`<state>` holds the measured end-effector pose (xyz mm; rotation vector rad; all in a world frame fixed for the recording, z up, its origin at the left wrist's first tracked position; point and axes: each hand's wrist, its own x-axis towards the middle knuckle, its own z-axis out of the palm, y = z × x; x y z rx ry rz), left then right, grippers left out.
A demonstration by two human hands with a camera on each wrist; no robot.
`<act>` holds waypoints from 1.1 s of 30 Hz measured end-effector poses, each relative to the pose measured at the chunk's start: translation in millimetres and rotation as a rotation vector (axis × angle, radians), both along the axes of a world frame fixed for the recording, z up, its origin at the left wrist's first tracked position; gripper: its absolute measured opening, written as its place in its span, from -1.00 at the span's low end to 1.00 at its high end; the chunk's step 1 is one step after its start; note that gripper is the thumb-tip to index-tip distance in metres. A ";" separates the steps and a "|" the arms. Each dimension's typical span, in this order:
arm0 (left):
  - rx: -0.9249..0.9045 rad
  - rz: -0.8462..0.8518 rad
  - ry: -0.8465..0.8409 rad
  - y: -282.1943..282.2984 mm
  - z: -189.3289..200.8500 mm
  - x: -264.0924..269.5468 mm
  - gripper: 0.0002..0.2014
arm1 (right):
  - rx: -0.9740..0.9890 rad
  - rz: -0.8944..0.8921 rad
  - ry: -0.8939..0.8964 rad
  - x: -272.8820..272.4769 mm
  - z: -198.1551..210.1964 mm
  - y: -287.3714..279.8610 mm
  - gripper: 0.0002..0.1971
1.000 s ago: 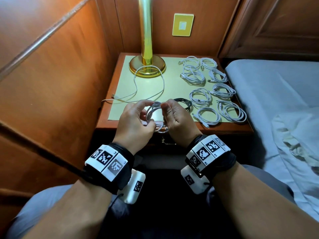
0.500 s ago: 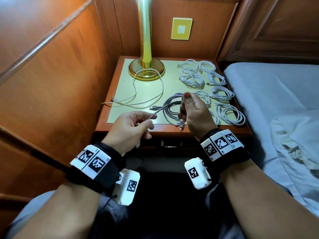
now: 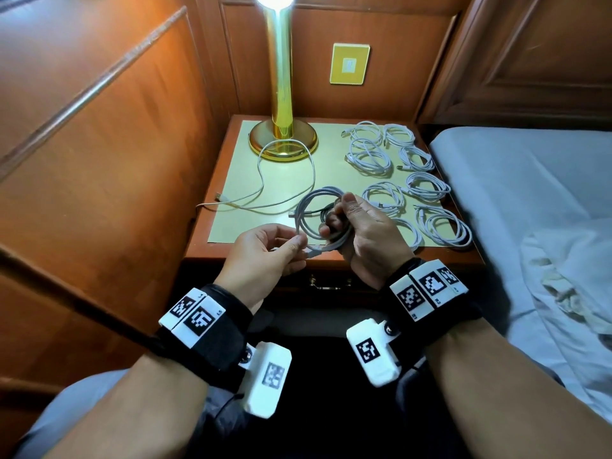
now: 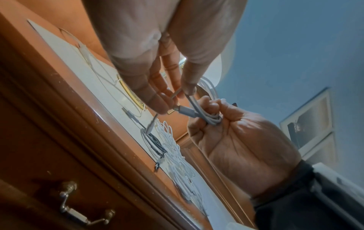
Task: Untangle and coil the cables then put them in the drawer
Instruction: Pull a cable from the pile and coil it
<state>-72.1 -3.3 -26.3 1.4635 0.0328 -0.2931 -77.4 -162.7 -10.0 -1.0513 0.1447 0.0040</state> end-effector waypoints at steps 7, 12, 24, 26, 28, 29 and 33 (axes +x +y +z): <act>0.139 0.062 -0.186 6.4 -1.1 5.6 -0.90 | -0.610 -0.053 -0.028 4.7 -17.0 -8.9 -0.69; 0.122 0.151 -0.267 10.7 2.8 11.6 -0.92 | -0.640 0.015 -0.038 3.5 -18.5 -15.2 -0.75; 0.029 0.164 -0.241 9.3 3.1 13.3 -0.67 | -0.403 0.037 -0.025 -0.7 -11.3 -7.8 -0.85; 0.062 0.151 -0.253 10.9 0.4 14.5 -0.62 | -0.380 0.030 -0.034 -1.5 -11.2 -6.8 -0.87; 0.073 0.131 -0.269 12.1 -0.6 14.4 -0.59 | -0.371 0.027 -0.039 -1.6 -10.9 -6.1 -0.87; 0.055 0.125 -0.265 11.8 -0.4 14.0 -0.58 | -0.369 0.030 -0.039 -1.6 -10.8 -5.6 -0.88; -0.048 0.108 -0.205 9.6 1.4 14.2 -0.56 | -0.360 0.055 -0.030 -1.9 -13.0 -1.0 -0.93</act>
